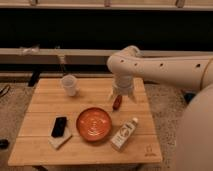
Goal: Place the pepper in the ceramic bowl
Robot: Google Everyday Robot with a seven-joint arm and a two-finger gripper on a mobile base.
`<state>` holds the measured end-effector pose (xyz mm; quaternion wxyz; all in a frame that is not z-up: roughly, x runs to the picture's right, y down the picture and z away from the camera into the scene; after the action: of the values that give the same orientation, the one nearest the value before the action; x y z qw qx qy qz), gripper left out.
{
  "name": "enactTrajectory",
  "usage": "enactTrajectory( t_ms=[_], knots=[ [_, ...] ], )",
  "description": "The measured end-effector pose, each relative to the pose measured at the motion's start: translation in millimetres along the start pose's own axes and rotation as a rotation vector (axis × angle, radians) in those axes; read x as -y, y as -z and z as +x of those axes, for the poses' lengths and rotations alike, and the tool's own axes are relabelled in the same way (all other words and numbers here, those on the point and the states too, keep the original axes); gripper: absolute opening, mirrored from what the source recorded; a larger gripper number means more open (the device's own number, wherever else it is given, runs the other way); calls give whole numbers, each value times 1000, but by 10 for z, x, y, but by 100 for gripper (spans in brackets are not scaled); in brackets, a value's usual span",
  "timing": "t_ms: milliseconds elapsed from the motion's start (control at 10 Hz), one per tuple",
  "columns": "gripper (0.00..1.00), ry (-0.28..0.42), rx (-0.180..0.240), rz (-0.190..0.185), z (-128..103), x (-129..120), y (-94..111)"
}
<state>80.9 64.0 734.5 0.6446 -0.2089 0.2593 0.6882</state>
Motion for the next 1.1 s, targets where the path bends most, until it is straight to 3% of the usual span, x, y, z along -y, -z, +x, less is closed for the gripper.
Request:
enactTrajectory(
  t_ms=[600,1100],
  knots=[
    [80,-19,-37,-41,-546,-184,-693],
    [80,-14,-22,-84,-899,-331,-1122]
  ],
)
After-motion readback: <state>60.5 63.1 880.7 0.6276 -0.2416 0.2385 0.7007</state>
